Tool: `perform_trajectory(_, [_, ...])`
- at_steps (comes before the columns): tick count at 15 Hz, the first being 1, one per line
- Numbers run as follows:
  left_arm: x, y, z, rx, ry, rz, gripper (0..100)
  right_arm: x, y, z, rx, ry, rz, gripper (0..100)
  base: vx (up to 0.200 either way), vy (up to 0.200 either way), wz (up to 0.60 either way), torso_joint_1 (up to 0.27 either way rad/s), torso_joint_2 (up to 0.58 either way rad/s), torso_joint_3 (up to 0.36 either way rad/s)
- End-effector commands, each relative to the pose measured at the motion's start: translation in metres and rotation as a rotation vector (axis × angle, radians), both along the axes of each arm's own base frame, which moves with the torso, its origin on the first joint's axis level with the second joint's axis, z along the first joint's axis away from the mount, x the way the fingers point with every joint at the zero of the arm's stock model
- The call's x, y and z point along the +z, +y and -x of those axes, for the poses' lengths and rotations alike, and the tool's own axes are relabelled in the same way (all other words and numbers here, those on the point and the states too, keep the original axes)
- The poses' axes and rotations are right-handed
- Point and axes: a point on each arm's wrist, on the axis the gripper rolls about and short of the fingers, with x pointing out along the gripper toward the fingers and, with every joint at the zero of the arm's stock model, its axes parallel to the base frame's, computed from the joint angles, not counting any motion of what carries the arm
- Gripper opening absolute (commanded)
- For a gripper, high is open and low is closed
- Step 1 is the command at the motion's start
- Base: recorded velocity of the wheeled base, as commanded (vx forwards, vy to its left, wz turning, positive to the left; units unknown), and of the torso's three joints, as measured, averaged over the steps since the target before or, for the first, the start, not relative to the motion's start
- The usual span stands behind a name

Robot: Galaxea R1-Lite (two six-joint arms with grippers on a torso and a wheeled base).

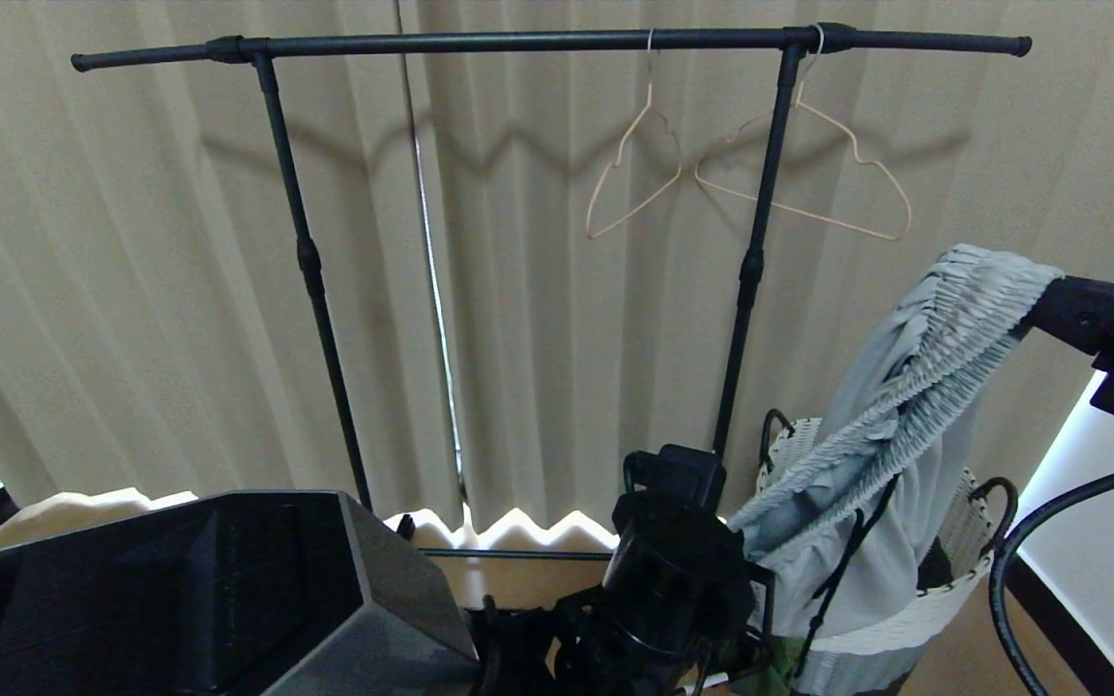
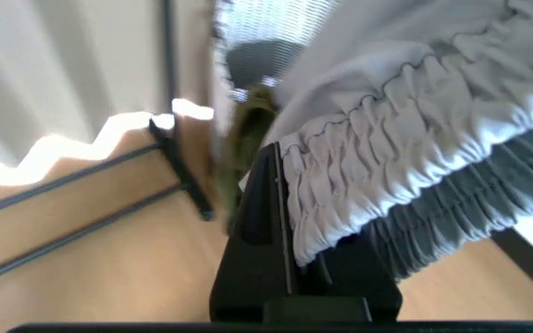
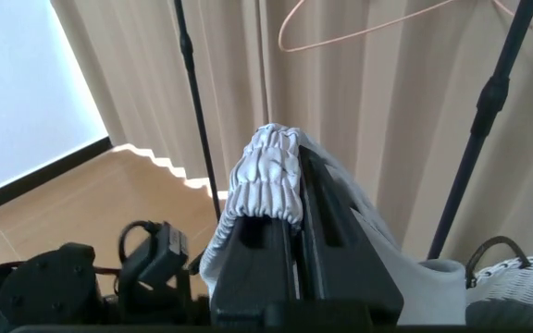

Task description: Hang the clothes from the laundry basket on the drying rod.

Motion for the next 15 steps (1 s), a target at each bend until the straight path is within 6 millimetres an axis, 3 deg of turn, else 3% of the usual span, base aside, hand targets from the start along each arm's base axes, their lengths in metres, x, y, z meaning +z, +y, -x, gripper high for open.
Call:
perform_trajectory(1, [0.016, 0.018, 0.000, 0.045, -0.039, -0.012, 0, 0.000, 0.000, -0.002, -0.005, 0.002, 0.003, 0, 0.000, 0.000, 0.00, 0.000, 0.00, 0.000])
perform_trajectory(2, [0.026, 0.025, 0.000, 0.051, -0.055, 0.002, 0, -0.001, 0.000, -0.003, -0.007, 0.002, 0.005, 0, 0.000, 0.000, 0.00, 0.000, 0.00, 0.000])
perform_trajectory(4, [0.074, 0.054, -0.004, 0.088, -0.125, 0.093, 0, -0.002, 0.004, -0.013, -0.008, 0.003, 0.026, 0, 0.000, 0.000, 0.00, 0.000, 0.00, 0.000])
perform_trajectory(7, [0.124, 0.101, -0.009, 0.140, -0.193, 0.151, 0, 0.001, 0.009, -0.027, -0.005, 0.000, 0.039, 0, 0.000, 0.000, 0.00, 0.000, 0.00, 0.000])
perform_trajectory(10, [0.172, 0.142, 0.003, 0.069, -0.253, 0.231, 0, 0.010, 0.022, -0.045, 0.024, -0.012, 0.037, 0, 0.000, 0.000, 0.00, 0.000, 0.00, 0.000])
perform_trajectory(15, [0.213, 0.184, 0.013, 0.090, -0.365, 0.285, 0, 0.003, 0.037, -0.073, 0.050, -0.068, 0.014, 0, 0.000, 0.000, 0.00, 0.000, 0.00, 0.000])
